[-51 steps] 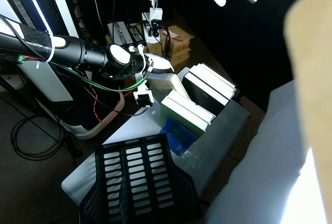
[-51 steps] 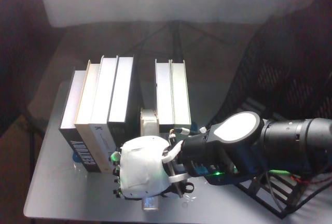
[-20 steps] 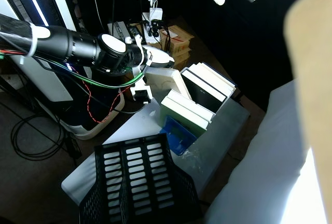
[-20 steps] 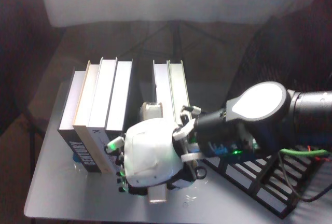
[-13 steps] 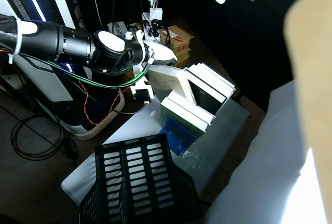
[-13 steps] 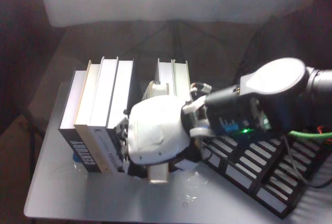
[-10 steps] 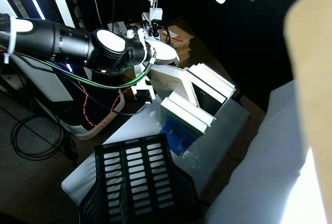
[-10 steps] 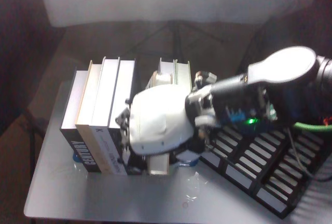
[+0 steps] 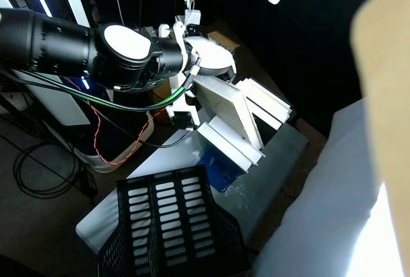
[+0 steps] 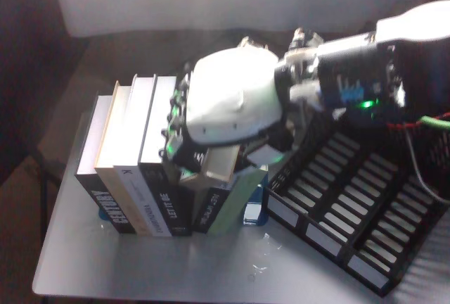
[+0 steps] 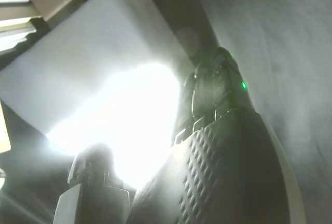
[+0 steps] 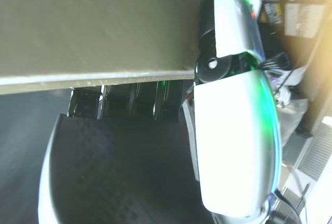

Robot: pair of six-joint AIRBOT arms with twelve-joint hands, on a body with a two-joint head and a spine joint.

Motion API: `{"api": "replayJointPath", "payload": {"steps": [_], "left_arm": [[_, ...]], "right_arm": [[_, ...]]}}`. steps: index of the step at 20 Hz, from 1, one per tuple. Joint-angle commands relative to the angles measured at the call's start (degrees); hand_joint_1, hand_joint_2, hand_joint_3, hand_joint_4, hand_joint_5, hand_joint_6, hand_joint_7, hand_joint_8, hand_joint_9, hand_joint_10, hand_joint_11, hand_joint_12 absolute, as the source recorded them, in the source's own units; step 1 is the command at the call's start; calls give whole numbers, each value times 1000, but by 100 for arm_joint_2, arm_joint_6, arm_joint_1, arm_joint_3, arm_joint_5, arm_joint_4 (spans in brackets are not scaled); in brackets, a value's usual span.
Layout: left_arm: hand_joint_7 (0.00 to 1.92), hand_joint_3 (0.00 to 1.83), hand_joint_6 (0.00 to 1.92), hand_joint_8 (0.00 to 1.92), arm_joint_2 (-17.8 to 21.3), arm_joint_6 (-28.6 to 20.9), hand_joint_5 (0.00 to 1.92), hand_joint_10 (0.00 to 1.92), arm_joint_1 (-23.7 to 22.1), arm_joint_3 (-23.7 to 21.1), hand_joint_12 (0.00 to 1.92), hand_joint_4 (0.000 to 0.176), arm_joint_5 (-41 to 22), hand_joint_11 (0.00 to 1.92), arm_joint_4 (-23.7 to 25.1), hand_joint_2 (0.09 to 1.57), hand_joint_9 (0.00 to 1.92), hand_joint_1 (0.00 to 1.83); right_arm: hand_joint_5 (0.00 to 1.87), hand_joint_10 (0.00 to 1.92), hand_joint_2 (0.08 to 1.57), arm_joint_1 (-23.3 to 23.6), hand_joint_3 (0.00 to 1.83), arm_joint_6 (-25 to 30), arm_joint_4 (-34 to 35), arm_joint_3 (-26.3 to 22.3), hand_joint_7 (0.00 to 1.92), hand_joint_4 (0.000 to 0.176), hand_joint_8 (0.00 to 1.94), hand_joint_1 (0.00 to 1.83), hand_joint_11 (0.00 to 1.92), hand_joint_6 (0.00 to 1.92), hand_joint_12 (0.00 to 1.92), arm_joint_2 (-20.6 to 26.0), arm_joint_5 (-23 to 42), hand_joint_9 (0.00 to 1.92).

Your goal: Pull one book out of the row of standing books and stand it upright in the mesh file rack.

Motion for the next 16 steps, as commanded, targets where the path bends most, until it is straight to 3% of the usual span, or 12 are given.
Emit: {"api": "replayJointPath", "payload": {"steps": [1,2,3,8,9,11,14,16], "left_arm": [[0,2,0,0,67,-17,0,0,-42,61,0,0,-734,0,-128,1384,0,243],[0,0,0,0,70,-8,0,0,-62,65,0,0,-726,0,-117,1380,0,229],[0,0,0,0,76,6,0,0,-82,67,0,0,-719,0,-99,1381,0,241],[0,0,0,0,86,19,0,0,-148,92,0,0,-690,0,-20,1377,0,224],[0,0,0,0,85,19,0,0,-148,99,0,0,-684,0,-4,1377,0,196],[0,0,0,0,87,19,0,0,-172,119,0,0,-663,0,44,1374,0,124],[0,0,0,0,92,91,0,0,-337,135,0,0,-573,0,186,1364,0,137],[0,0,0,0,90,117,0,0,-402,153,0,0,-506,0,260,1361,0,165]], "right_arm": [[847,1635,1174,116,2,20,293,41,897,0,1364,1268,821,1000,1873,160,-90,960],[803,1607,1193,175,4,29,293,30,838,0,1325,1337,718,1040,1882,206,-62,795],[829,1538,1182,265,0,29,289,3,858,0,1220,1354,608,1100,1861,273,-59,777],[792,1479,1177,601,0,55,304,-13,881,0,1156,1361,596,1186,1798,459,-30,811],[814,1495,1188,650,3,55,320,18,881,0,1177,1352,387,1246,1870,462,-16,702],[800,1506,1202,739,4,161,402,105,855,0,1213,1346,275,1308,1902,470,87,661],[807,1535,1198,972,0,401,385,96,835,0,1262,1351,454,1207,1920,655,138,708],[779,1612,1223,1172,6,397,247,17,812,0,1322,1339,185,1264,1921,804,68,616]]}}
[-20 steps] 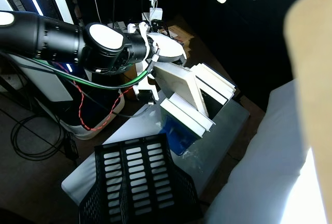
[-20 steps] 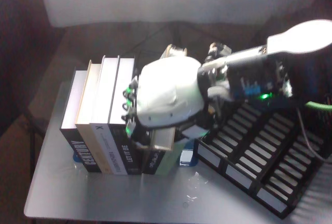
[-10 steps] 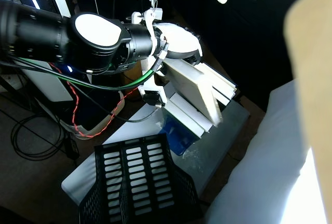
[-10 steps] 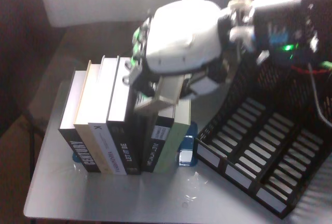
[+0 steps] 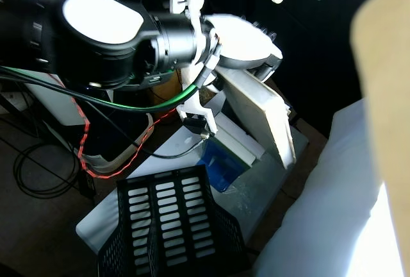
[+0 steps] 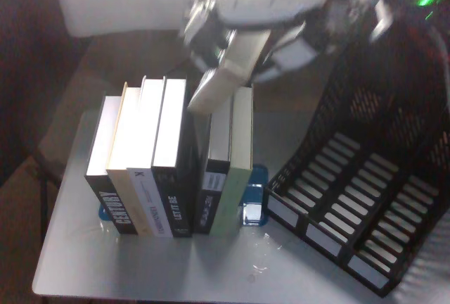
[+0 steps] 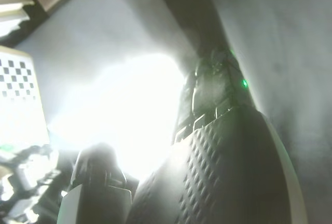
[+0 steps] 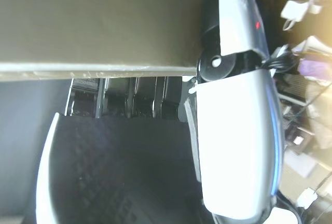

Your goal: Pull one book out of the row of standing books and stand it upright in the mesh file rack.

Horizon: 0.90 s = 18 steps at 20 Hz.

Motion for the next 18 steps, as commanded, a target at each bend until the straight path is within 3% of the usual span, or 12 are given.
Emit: {"api": "replayJointPath", "payload": {"steps": [1,4,5,6,8,9,11,12,13,14,16,18], "left_arm": [[0,0,0,0,55,0,0,0,-41,53,0,0,-625,0,-125,1360,0,164],[0,0,0,0,58,-1,0,0,-74,65,0,0,-603,0,-74,1366,0,206],[0,0,0,0,59,1,0,0,-95,70,0,0,-589,0,-56,1368,0,192],[0,0,0,0,59,9,0,0,-124,73,0,0,-569,0,-26,1366,0,189],[0,0,0,0,58,40,0,0,-166,79,0,0,-527,0,16,1364,0,186],[0,0,0,0,58,40,0,0,-178,85,0,0,-514,0,35,1364,0,187],[0,0,0,0,58,39,0,0,-198,85,0,14,-500,0,63,1357,0,155],[0,0,0,0,58,42,0,0,-221,85,0,15,-491,0,79,1353,0,146],[0,0,0,0,58,47,0,0,-250,86,0,18,-476,0,103,1352,0,130],[0,0,0,0,55,60,0,0,-284,87,0,12,-455,0,128,1353,0,130],[0,0,0,0,52,81,0,0,-320,86,0,8,-416,0,176,1361,0,151],[0,0,0,0,51,79,0,0,-320,81,0,0,-405,0,180,1363,0,169]], "right_arm": [[762,1647,1237,106,6,-35,155,-2,782,0,1358,1334,132,1299,1921,86,-45,588],[774,1637,1238,430,0,-37,126,-27,764,0,1346,1330,213,1307,1921,258,-82,612],[762,1621,1227,545,0,-38,126,-49,787,0,1329,1339,387,1257,1921,329,-98,668],[836,1676,1206,659,0,-39,120,-69,824,0,1417,1228,454,1116,1921,394,-117,716],[879,1666,1189,875,0,-41,97,-114,853,0,1411,1211,491,1040,1921,509,-152,737],[900,1669,1187,975,0,-44,79,-133,837,0,1416,1208,429,1023,1921,550,-159,692],[889,1426,1190,1210,0,-64,55,-205,804,0,1292,1187,32,1190,1921,692,-219,558],[857,1398,1195,1276,0,-79,49,-254,812,14,1281,1181,6,1239,1921,772,-252,586],[804,1461,1189,1362,11,-103,15,-325,858,0,1251,1316,161,1254,1921,895,-298,682],[800,1478,1184,1420,6,-103,-89,-407,887,0,1206,1346,226,1227,1921,1012,-367,721],[834,1456,1174,1553,0,-103,-347,-562,926,0,1162,1355,166,1178,1921,1240,-531,724],[795,1525,1191,1633,5,-45,-557,-676,862,0,1252,1353,256,1187,1921,1435,-622,724]]}}
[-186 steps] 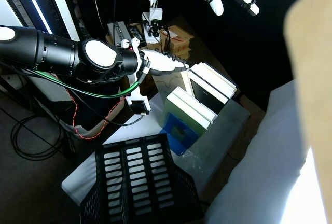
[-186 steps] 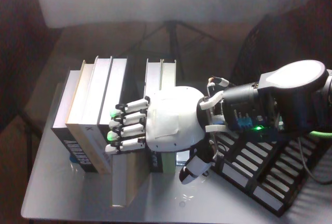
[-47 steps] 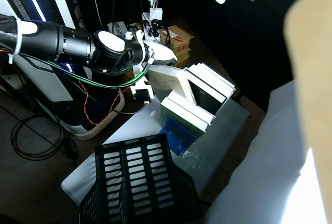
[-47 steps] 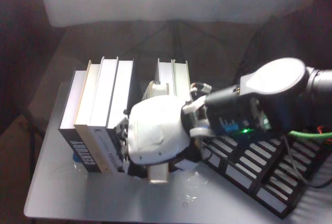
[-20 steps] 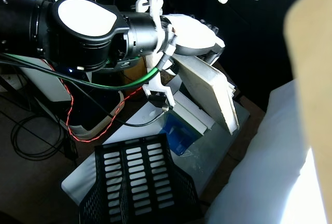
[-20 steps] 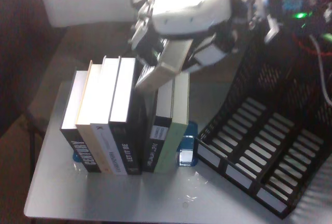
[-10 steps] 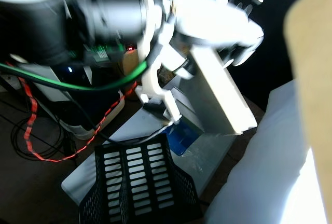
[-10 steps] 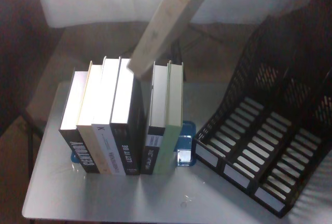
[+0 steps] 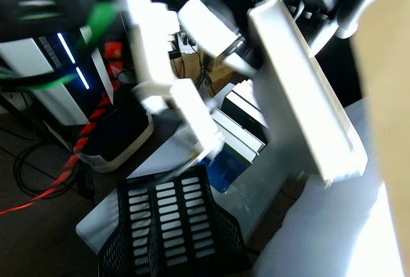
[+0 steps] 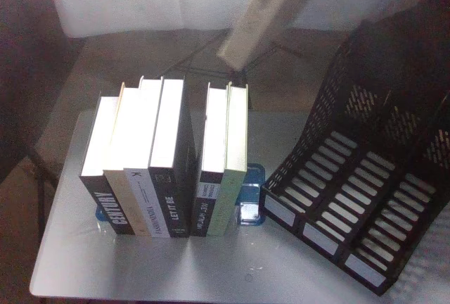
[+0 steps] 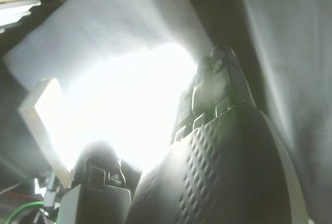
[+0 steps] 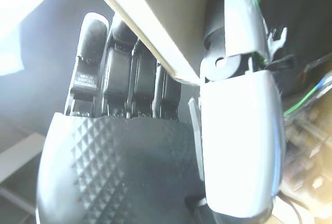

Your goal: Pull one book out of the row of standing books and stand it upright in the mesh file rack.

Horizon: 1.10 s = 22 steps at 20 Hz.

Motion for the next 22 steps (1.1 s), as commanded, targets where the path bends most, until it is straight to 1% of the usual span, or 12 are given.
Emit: {"api": "replayJointPath", "payload": {"steps": [1,5,7,9,11,12,13,15,16,18,20,22], "left_arm": [[0,2,0,0,52,-16,0,0,-39,55,0,0,-682,0,-123,1368,0,185],[0,5,0,0,55,-33,0,0,-39,50,0,0,-654,0,-114,1380,0,155],[0,3,0,0,53,-30,0,0,-39,38,0,0,-656,0,-140,1380,0,178],[0,5,0,0,52,-29,0,0,-39,31,0,0,-626,0,-124,1392,0,231],[0,4,0,0,52,-34,0,0,-38,34,0,0,-617,0,-113,1394,0,261],[0,4,0,0,52,-36,0,0,-39,37,0,0,-613,0,-105,1397,0,279],[0,4,0,0,52,-39,0,0,-39,38,0,0,-604,0,-98,1399,0,284],[0,0,0,0,43,-46,0,0,-39,34,0,0,-594,0,-98,1401,0,418],[0,0,1,0,41,-49,2,0,-39,34,0,0,-585,0,-98,1403,0,430],[0,0,7,0,42,-53,22,0,-39,31,0,0,-573,0,-97,1399,0,443],[1,0,1,0,40,-53,19,0,-41,31,0,0,-562,0,-91,1387,0,524],[0,3,0,0,40,-60,0,0,-43,26,0,0,-559,0,-91,1401,0,438]], "right_arm": [[785,1507,1191,170,3,-40,206,-49,867,0,1251,1354,265,1205,1921,100,-102,734],[831,1401,1169,273,0,577,-630,-265,906,0,1153,1360,404,1197,1821,453,-191,783],[814,1478,1181,296,2,716,-817,-330,889,0,1207,1356,320,1181,1904,605,-229,735],[932,1495,1178,296,2,815,-924,-365,800,0,1347,1205,41,1065,1920,706,-253,540],[867,1535,1194,296,14,1182,-1314,-373,825,0,1295,1315,58,1175,1921,751,-257,601],[893,1458,1192,296,11,1343,-1503,-385,780,0,1302,1215,11,1198,1921,779,-257,515],[895,1483,1198,296,7,1456,-1664,-406,754,0,1348,1193,36,1192,1921,816,-259,487],[892,1753,1205,295,3,1613,-1871,-449,759,0,1558,1219,232,1001,1921,880,-262,548],[862,1721,1219,295,14,1740,-2023,-474,754,0,1529,1318,343,981,1921,905,-261,604],[877,1871,1211,280,11,1958,-2325,-516,748,0,1615,1226,492,982,1921,937,-260,645],[799,1713,1222,208,15,1977,-2346,-532,772,0,1448,1338,527,1050,1921,941,-260,642],[916,1694,1197,103,0,1977,-2346,-541,831,0,1364,1354,453,879,1921,932,-259,667]]}}
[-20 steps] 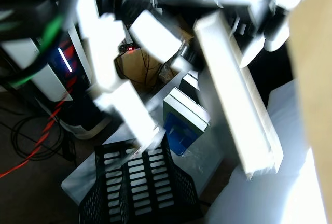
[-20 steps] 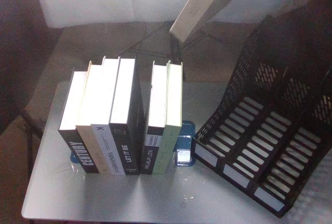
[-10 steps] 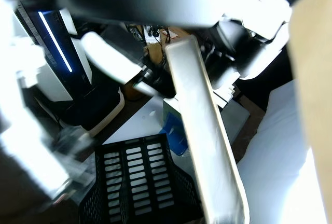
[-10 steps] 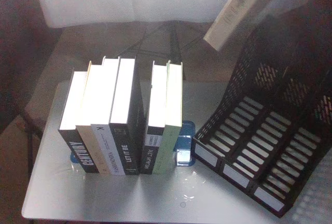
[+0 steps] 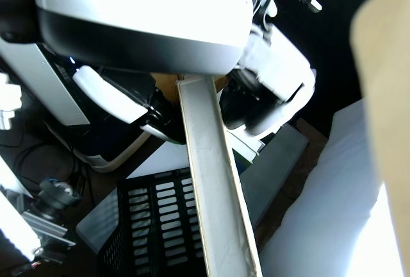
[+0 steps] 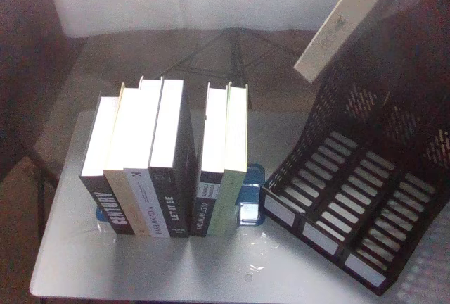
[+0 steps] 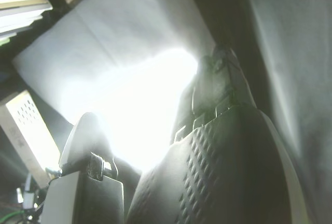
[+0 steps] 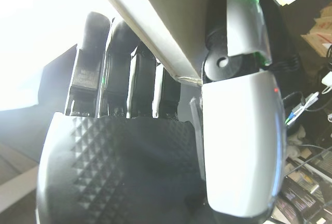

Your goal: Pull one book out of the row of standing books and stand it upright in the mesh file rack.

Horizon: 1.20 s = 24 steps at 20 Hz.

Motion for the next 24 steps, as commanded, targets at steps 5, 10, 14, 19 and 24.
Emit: {"api": "replayJointPath", "payload": {"steps": [5,10,14,19,24], "left_arm": [[0,1,0,0,36,-41,0,0,-45,8,0,0,-695,0,-118,1398,0,297],[0,0,0,0,20,-36,0,0,-45,4,0,0,-691,0,-125,1394,0,258],[0,0,0,0,-7,-32,0,0,-45,10,0,0,-664,0,-130,1391,0,232],[0,0,0,0,-70,-27,0,0,-45,39,0,2,-616,0,-130,1380,0,191],[0,0,0,0,-105,-39,0,0,-45,63,0,11,-612,0,-133,1381,0,181]], "right_arm": [[807,1658,1214,-292,0,-38,201,36,817,0,1238,1348,411,1174,1921,-52,-331,671],[827,1442,1185,-654,0,-35,219,156,895,0,1139,1354,421,1271,1788,-240,-372,713],[790,1645,1224,-889,10,-32,220,198,774,0,1430,1342,459,1114,1912,-306,-408,635],[824,1453,1181,-1224,0,-39,220,314,873,0,1179,1357,587,1189,1773,-453,-475,774],[801,1403,1175,-1539,3,-118,36,467,852,0,1104,1358,612,1272,1543,-718,-669,813]]}}
